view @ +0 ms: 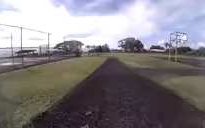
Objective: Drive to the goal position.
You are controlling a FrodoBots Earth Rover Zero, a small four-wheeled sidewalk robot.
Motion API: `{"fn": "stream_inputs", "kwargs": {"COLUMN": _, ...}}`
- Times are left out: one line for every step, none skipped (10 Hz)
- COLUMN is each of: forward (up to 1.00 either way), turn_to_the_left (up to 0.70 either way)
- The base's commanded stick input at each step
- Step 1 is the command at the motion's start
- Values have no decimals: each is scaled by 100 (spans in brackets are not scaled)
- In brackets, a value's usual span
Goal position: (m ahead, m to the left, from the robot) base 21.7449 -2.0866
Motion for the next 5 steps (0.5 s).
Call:
{"fn": "stream_inputs", "kwargs": {"forward": 50, "turn_to_the_left": -35}}
{"fn": "stream_inputs", "kwargs": {"forward": 50, "turn_to_the_left": -39}}
{"fn": "stream_inputs", "kwargs": {"forward": 50, "turn_to_the_left": -37}}
{"fn": "stream_inputs", "kwargs": {"forward": 50, "turn_to_the_left": -2}}
{"fn": "stream_inputs", "kwargs": {"forward": 50, "turn_to_the_left": 0}}
